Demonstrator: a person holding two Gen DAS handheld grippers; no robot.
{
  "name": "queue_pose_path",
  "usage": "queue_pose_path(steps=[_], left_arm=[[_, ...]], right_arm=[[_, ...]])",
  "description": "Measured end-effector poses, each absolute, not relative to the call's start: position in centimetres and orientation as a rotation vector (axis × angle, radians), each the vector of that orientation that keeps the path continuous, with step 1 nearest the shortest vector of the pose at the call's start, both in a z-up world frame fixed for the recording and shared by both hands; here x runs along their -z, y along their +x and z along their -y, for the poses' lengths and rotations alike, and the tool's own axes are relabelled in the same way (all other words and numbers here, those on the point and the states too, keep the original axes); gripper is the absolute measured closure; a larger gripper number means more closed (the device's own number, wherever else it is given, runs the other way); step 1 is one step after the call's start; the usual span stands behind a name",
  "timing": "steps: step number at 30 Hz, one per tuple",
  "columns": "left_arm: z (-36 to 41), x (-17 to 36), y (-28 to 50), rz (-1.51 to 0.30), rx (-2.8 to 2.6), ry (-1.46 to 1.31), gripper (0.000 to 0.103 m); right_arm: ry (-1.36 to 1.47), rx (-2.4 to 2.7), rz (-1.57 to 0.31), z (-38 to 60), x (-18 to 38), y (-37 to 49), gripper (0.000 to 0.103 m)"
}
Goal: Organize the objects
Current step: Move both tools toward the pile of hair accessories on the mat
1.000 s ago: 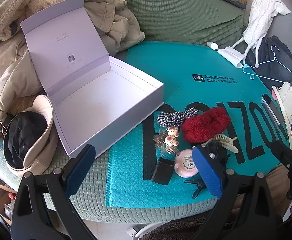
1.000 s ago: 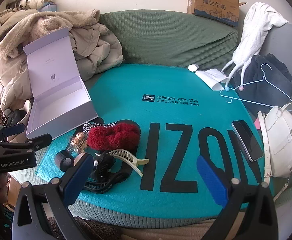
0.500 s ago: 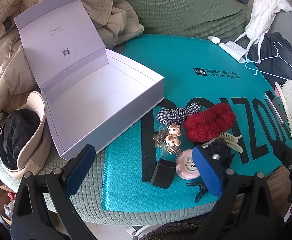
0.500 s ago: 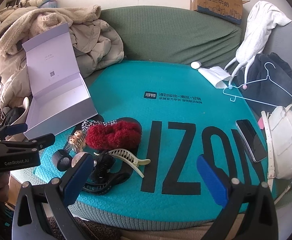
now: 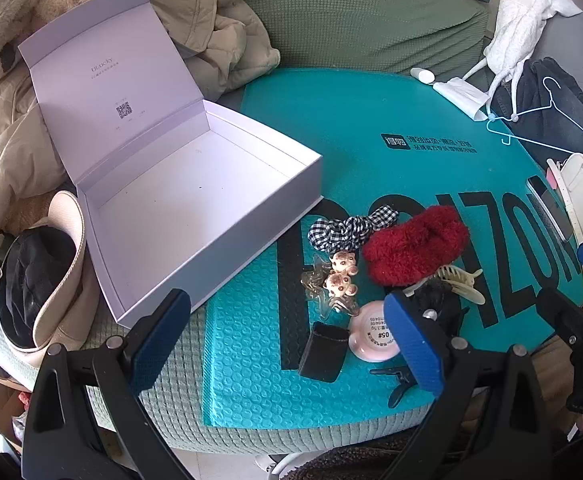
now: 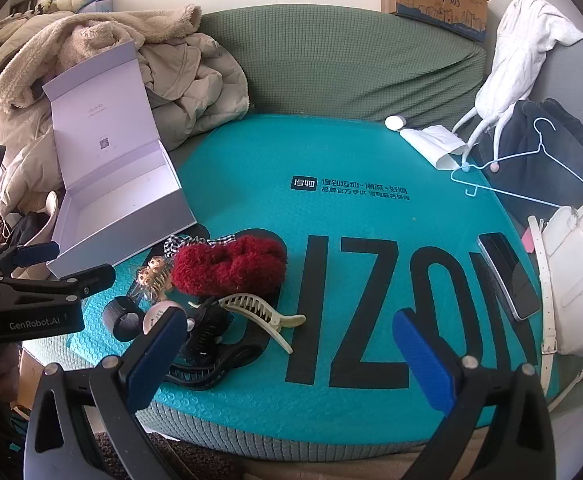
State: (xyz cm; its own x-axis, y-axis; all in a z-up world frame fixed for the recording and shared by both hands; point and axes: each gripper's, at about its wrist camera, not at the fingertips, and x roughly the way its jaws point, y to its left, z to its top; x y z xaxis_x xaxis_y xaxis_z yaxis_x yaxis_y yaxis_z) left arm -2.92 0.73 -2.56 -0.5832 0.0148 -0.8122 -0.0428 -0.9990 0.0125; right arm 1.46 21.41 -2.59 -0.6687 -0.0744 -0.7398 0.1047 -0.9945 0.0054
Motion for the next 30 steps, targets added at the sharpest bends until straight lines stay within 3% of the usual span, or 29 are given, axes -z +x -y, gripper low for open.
queue_pose_path(steps=[26, 30], left_arm=[[0.6, 2.9, -0.6, -0.080, -2.784, -1.429, 0.006], [1.0, 3.8, -0.6, -0.066, -2.764, -1.459, 0.006]], right_arm=[[1.218, 2.731, -0.002, -20.7, 3.5, 3.2, 0.001], [1.243, 2.693, -0.001, -20.1, 4.3, 3.2, 0.005]])
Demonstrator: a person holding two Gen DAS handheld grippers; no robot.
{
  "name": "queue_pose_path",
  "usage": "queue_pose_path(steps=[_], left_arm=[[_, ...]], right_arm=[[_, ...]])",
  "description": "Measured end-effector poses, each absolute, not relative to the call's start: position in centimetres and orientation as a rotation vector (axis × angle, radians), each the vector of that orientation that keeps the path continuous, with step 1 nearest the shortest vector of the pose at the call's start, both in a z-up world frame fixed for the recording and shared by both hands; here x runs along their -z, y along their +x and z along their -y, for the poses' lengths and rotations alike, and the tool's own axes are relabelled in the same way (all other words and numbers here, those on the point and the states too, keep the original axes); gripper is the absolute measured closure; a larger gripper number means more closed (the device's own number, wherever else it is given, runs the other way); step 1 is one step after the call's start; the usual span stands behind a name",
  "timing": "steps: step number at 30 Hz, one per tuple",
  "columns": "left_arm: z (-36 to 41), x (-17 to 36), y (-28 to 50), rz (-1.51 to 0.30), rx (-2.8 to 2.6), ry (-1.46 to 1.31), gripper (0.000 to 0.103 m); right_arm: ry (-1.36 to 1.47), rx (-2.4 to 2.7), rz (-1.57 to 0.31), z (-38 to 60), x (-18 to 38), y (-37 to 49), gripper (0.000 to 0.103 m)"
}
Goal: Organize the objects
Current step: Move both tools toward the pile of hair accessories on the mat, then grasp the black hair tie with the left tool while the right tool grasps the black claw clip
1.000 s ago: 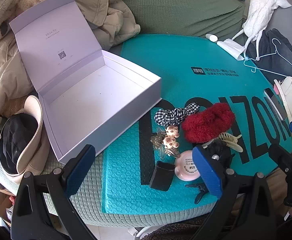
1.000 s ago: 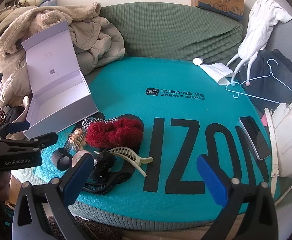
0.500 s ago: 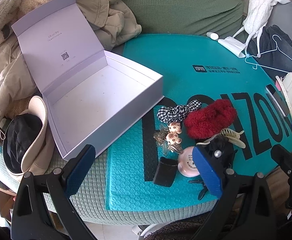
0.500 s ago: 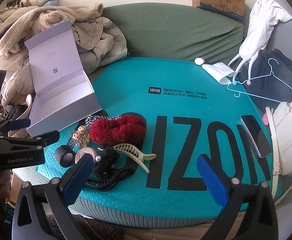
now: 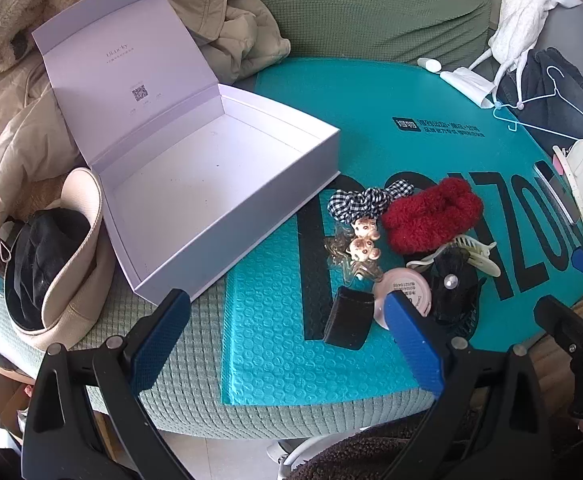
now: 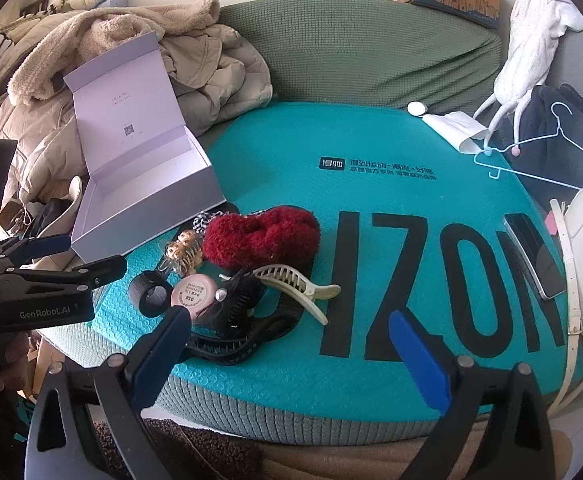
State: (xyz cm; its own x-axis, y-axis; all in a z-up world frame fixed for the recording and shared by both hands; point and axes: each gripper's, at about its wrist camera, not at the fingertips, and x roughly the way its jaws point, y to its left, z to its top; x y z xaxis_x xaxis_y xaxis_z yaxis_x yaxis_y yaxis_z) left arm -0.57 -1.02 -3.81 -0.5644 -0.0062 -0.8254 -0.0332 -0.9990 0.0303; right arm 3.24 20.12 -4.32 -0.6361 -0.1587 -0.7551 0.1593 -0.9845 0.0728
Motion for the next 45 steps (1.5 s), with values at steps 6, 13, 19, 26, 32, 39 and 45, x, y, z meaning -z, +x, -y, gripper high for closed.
queue_pose_path(steps=[6, 13, 19, 26, 32, 39, 45], left_arm=[[1.1, 5.6, -1.0, -0.068, -2.704, -1.508, 0.006], [1.1, 7.4, -2.0, -0.078, -2.648, -1.555, 0.006], [0.6, 8.7, -2.8, -0.086, -2.581, -1.592, 0.006], [0.1, 9.9, -3.8, -0.074, -2.551, -1.609, 0.010], [-0.2, 10.8, -4.4, -0.030, -2.510, -1.633, 0.025], [-1.1, 11.1, -4.5, -0.037, -2.484, -1.597, 0.050], [-2.1, 11.1, -4.7, -0.050, -2.458, -1.577, 0.073]], right_arm=[[1.298, 2.644, 0.009, -19.4, 5.9, 3.0, 0.005], [1.365, 2.558, 0.031, -18.8, 7.5, 2.3, 0.005], [1.418, 2.483, 0.043, -18.2, 8.8, 1.6, 0.005], [1.464, 2.405, 0.016, -17.1, 10.3, 0.7, 0.005], [1.472, 2.360, 0.026, -16.6, 11.0, 0.1, 0.005], [1.509, 2.346, 0.003, -15.8, 12.0, -0.8, 0.005], [1.488, 2.357, 0.062, -16.7, 11.9, -0.9, 0.018]])
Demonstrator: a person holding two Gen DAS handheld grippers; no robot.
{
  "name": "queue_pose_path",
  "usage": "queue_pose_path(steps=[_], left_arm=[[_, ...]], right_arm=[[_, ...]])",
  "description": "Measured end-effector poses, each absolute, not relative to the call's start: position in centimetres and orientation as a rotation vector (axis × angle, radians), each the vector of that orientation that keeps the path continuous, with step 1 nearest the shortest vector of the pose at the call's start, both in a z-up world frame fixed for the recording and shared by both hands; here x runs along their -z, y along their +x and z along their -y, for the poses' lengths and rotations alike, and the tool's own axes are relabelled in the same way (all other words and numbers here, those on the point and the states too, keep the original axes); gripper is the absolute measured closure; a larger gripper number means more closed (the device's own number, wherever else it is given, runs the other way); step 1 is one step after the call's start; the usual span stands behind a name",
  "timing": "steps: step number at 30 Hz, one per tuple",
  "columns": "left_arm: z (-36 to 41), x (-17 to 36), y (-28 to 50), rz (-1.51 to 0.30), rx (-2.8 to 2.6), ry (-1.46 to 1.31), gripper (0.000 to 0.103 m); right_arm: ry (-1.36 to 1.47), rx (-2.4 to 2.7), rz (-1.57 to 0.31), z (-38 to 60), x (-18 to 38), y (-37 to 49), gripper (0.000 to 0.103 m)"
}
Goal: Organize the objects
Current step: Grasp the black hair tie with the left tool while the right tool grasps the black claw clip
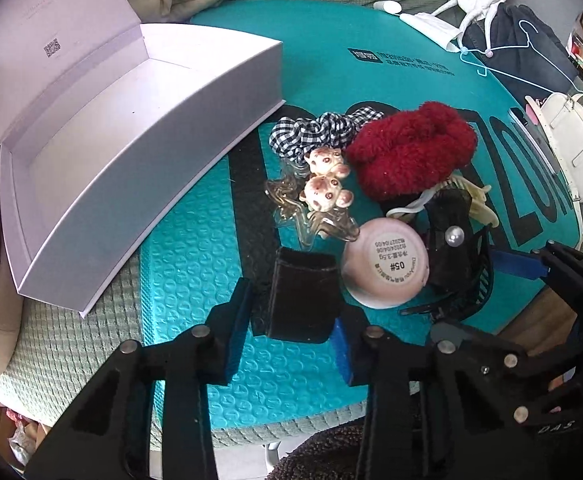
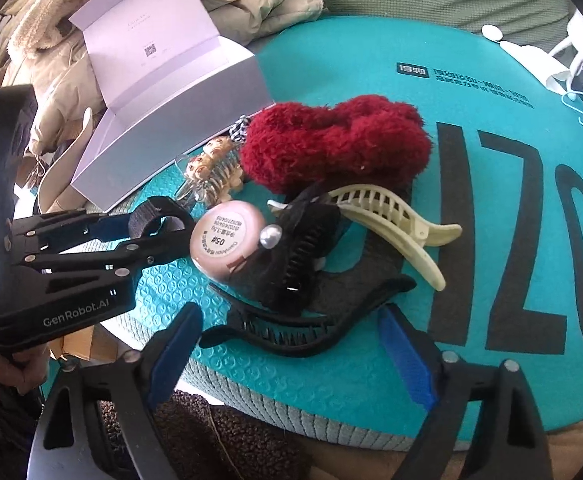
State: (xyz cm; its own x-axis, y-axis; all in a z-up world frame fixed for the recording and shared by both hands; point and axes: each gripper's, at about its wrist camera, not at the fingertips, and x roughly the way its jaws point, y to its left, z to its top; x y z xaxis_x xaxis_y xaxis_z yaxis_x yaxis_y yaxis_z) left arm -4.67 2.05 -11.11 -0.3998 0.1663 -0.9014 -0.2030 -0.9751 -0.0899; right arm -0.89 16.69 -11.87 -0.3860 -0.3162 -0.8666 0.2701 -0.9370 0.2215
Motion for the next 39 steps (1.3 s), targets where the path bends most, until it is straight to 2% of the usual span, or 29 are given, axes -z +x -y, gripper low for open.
queue_pose_path(steps=[4, 12, 14, 16, 18, 23, 24, 26, 27, 28, 39], left_arm=[[-2.9, 11.0, -4.8, -0.080, -2.448, -1.584, 0.077], [-1.6, 10.1, -3.7, -0.042, -2.461, -1.591, 0.078], [-1.4, 9.8, -3.4, -0.048, -2.470, -1.585, 0.078], [-1.4, 9.5, -3.3, -0.051, -2.476, -1.578, 0.078], [-1.3, 9.2, -3.1, -0.056, -2.484, -1.572, 0.078], [-1.2, 9.1, -3.0, -0.051, -2.486, -1.583, 0.078], [-1.1, 9.2, -3.0, -0.050, -2.484, -1.588, 0.078], [-1.1, 9.5, -3.2, -0.047, -2.479, -1.597, 0.078], [-1.1, 9.6, -3.3, -0.046, -2.475, -1.600, 0.078], [-1.1, 9.7, -3.4, -0.047, -2.472, -1.602, 0.078], [-1.2, 10.1, -3.8, -0.032, -2.460, -1.624, 0.078]], right_arm=[[1.469, 2.365, 0.095, -17.5, 11.7, -0.8, 0.037], [1.445, 2.341, 0.198, -19.0, 11.6, -0.7, 0.054], [1.438, 2.328, 0.206, -19.1, 11.5, -0.6, 0.062], [1.424, 2.323, 0.217, -19.1, 11.4, -0.4, 0.075], [1.434, 2.344, 0.205, -19.2, 11.3, -0.3, 0.077], [1.467, 2.448, 0.179, -20.2, 10.8, 0.0, 0.077], [1.476, 2.459, 0.183, -20.4, 10.8, -0.1, 0.073], [1.497, 2.473, 0.190, -20.5, 10.9, -0.4, 0.059], [1.503, 2.470, 0.194, -20.5, 11.0, -0.6, 0.043], [1.507, 2.463, 0.201, -20.4, 11.2, -0.7, 0.039], [1.491, 2.459, 0.166, -19.9, 11.7, -1.1, 0.040]])
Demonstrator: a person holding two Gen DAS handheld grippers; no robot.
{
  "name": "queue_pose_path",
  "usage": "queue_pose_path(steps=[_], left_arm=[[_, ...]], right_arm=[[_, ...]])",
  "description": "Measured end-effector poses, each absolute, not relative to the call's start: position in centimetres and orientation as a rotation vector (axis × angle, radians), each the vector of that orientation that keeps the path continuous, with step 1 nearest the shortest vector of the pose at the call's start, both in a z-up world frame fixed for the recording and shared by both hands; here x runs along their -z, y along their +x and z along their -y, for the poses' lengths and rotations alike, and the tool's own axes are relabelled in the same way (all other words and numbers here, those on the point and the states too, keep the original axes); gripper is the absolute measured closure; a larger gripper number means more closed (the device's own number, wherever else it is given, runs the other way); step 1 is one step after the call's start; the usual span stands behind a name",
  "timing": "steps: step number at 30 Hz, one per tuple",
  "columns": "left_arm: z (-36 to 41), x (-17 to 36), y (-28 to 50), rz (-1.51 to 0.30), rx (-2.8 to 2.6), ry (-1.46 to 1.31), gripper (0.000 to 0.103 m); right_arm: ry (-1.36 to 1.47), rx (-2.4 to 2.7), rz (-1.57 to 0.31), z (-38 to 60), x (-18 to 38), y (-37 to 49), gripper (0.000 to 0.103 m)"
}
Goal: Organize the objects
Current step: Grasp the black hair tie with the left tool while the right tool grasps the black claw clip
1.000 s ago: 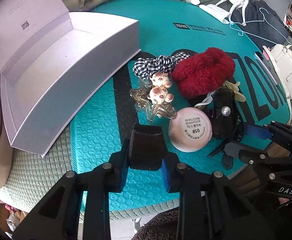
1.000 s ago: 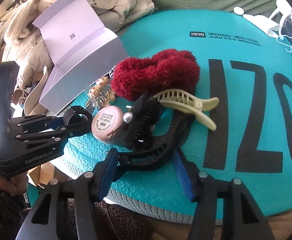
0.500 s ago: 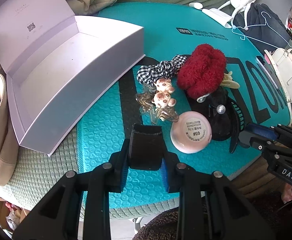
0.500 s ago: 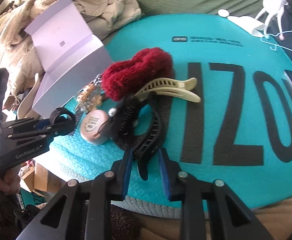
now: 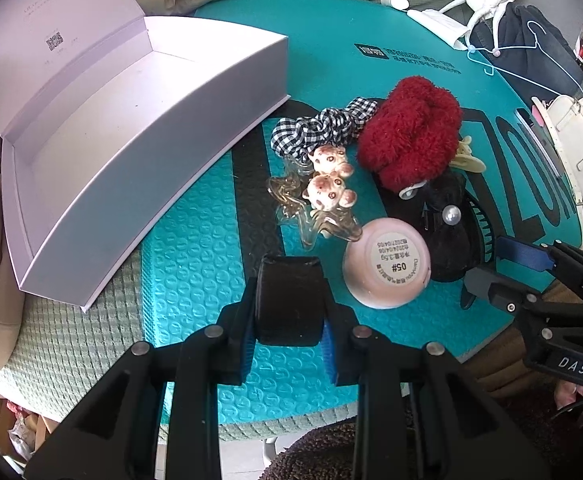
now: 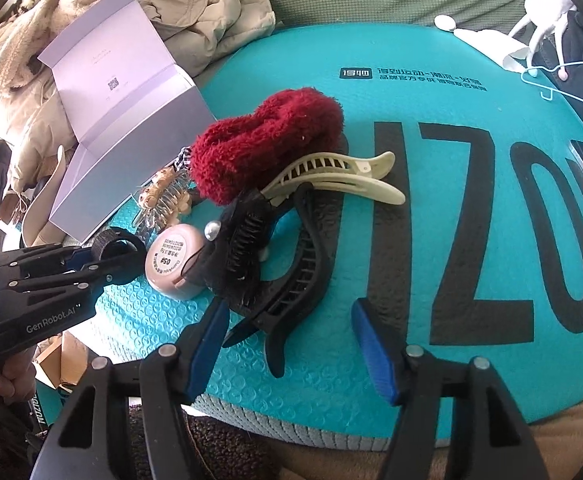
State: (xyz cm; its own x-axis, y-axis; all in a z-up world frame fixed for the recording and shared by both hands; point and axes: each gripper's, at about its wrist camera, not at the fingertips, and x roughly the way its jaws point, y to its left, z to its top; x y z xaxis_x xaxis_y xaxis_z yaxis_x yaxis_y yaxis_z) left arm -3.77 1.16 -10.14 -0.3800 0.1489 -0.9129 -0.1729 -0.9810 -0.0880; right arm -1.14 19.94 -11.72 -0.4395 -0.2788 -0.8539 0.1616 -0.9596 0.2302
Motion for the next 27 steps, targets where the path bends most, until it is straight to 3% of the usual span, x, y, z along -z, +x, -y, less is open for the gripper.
queue_pose_path(steps=[2, 6, 10, 27], left_arm=[[-1.2, 10.2, -3.8, -0.039, -2.461, -1.620, 0.078], [-1.2, 10.6, -3.7, -0.036, -2.461, -1.608, 0.078], [-1.1, 10.5, -3.5, -0.030, -2.467, -1.595, 0.078], [-0.8, 8.3, -3.1, -0.037, -2.533, -1.532, 0.079]], right_arm=[[1.487, 2.464, 0.174, -20.1, 11.8, -1.2, 0.047], [1.488, 2.492, 0.146, -20.6, 11.9, -1.4, 0.069], [1.484, 2.510, 0.109, -20.6, 11.8, -1.3, 0.079], [1.417, 2.515, 0.262, -22.9, 10.8, -0.2, 0.083]])
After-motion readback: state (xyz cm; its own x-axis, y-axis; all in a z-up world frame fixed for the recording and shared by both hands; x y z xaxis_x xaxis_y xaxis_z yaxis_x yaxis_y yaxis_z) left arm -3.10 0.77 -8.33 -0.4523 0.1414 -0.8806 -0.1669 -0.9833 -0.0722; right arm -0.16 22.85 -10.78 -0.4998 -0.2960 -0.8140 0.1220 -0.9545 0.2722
